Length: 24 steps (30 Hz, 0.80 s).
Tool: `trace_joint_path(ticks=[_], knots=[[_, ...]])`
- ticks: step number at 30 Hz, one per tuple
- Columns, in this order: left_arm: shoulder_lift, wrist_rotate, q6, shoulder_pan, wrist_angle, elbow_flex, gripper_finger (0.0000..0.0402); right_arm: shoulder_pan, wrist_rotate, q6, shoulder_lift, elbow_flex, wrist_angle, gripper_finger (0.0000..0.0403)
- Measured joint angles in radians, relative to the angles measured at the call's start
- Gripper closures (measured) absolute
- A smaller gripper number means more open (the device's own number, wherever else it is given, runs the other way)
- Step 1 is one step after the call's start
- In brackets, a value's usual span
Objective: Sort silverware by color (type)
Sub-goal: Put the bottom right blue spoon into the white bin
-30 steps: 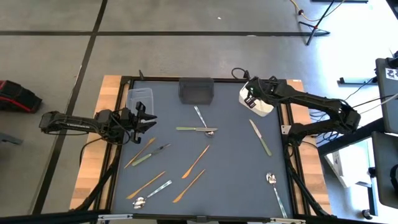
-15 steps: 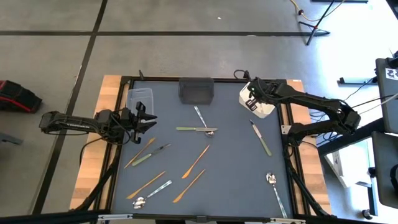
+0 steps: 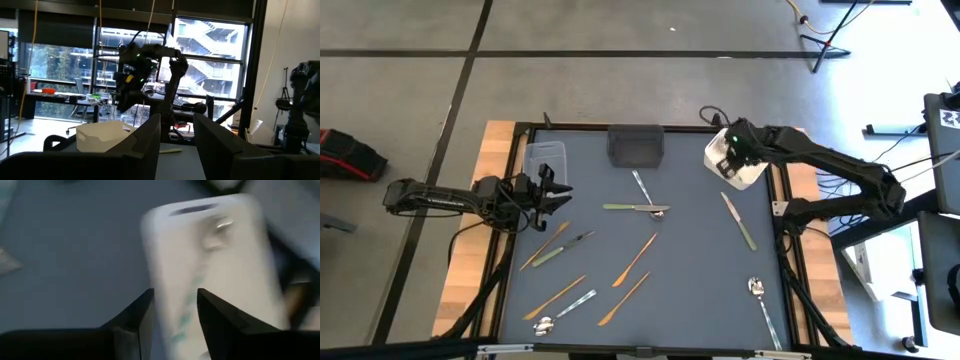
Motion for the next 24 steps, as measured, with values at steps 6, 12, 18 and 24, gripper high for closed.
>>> trace_joint_path(ticks=[6, 12, 18, 24], knots=[[0.0, 0.012, 0.0, 0.0, 0.0, 0.0, 0.0289, 0.279, -0.137, 0.28, -0.079, 0.013, -0.096, 0.0265], [0.0, 0.012, 0.0, 0.0, 0.0, 0.0, 0.0289, 0.63, -0.122, 0.593, -0.063, 0.012, -0.12, 0.0265], [0.0, 0.008, 0.004, 0.0, 0.014, 0.0, 0.0289, 0.934, -0.134, 0.913, 0.028, 0.01, -0.104, 0.0265], [0.0, 0.014, 0.082, 0.0, 0.09, 0.0, 0.0289, 1.181, -0.229, 1.215, 0.147, 0.009, -0.013, 0.0265]])
